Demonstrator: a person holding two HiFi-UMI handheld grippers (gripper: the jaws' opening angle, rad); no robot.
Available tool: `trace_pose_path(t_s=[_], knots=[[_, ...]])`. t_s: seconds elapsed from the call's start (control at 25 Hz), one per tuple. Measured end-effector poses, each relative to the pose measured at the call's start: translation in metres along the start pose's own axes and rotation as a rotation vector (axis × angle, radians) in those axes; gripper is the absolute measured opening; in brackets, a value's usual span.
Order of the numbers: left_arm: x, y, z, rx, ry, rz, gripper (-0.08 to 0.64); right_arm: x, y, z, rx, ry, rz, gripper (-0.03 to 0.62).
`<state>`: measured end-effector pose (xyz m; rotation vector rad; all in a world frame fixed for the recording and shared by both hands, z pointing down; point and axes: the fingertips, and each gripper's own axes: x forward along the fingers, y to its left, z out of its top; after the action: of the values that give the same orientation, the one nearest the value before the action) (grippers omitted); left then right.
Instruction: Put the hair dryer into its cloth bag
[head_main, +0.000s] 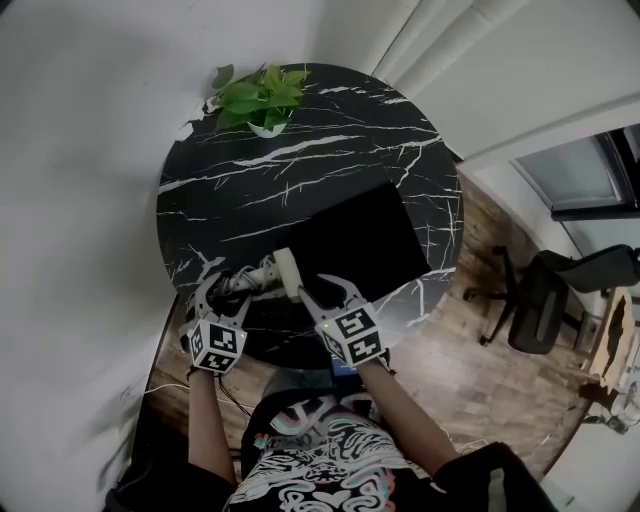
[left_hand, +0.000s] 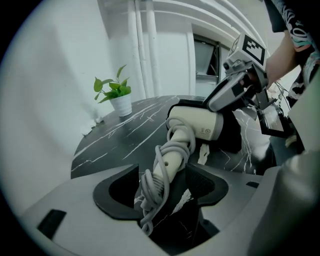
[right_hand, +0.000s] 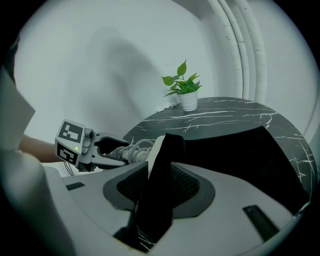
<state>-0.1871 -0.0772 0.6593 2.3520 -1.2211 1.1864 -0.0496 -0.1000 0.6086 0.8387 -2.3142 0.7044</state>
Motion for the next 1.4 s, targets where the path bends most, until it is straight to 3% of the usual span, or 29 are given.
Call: trace_pose_path(t_s=[0.12,0.2,0.44,0.48,0.68,1.0,1.4], knots=[[0.004,-0.003,-0.005,0.063,0.033,-0.009,0.285,-0.001,-0.001,0.001,0.007,0.005,0.009,0.114],[0.007,-0.003,-0.008,0.098,0.056,-0.005,0.284,-0.002,-0.002,0.002,-0.005,0.013,0.008,0.030],[0.011,0.000,-0.009,0.156,0.073,-0.027,0.279,-0.006,-0.001,0.004,-0.029,0.022,-0.002,0.026],[0.011,0.001,-0.009,0.170,0.072,-0.028,0.210,-0.007,-0.001,0.005,-0.033,0.020,-0.007,0.026],[0.007,-0.002,-0.009,0.227,0.072,-0.073,0.190,-0.014,0.003,0.012,-0.052,0.004,-0.018,0.026],[-0.015,-0.024,0.012,0.170,-0.037,-0.116,0.173,-0.023,0.007,0.018,-0.077,-0.012,-0.027,0.026],[-0.019,-0.047,0.046,0.170,-0.128,-0.156,0.164,-0.027,0.010,0.022,-0.087,-0.026,-0.025,0.026]])
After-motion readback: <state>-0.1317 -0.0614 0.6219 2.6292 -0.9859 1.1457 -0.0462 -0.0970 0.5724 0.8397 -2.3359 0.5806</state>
